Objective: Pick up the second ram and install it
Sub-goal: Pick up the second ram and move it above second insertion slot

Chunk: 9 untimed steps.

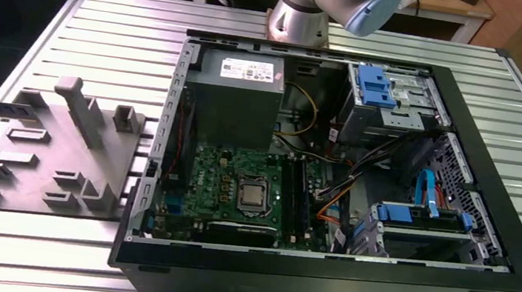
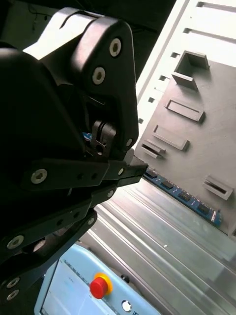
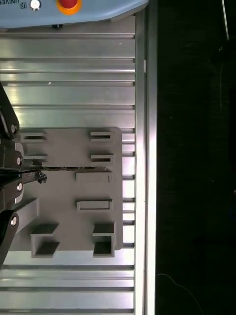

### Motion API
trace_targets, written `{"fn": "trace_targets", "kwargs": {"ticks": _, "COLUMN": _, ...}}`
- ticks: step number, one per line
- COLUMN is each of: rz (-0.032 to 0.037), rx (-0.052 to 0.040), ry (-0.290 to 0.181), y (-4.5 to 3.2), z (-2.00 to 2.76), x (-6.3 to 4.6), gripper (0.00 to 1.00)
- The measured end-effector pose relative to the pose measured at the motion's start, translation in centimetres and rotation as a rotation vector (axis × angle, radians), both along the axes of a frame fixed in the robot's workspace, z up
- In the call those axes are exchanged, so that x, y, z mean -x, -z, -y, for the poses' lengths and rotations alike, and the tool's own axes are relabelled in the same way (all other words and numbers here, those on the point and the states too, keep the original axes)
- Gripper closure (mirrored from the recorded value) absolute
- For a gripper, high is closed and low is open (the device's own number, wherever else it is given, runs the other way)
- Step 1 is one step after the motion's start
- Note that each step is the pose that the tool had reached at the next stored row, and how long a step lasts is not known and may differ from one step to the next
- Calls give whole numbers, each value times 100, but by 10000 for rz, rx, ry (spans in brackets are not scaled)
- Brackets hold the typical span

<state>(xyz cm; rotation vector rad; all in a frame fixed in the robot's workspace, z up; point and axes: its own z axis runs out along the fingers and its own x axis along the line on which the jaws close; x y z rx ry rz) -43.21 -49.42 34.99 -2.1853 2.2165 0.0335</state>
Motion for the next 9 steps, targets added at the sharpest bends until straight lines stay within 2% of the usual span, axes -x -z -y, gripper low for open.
{"fn": "trace_targets", "kwargs": {"ticks": 9, "rz": 0, "rx": 0, "ry": 0, "y": -259, "z": -13, "x": -2, "gripper": 89}}
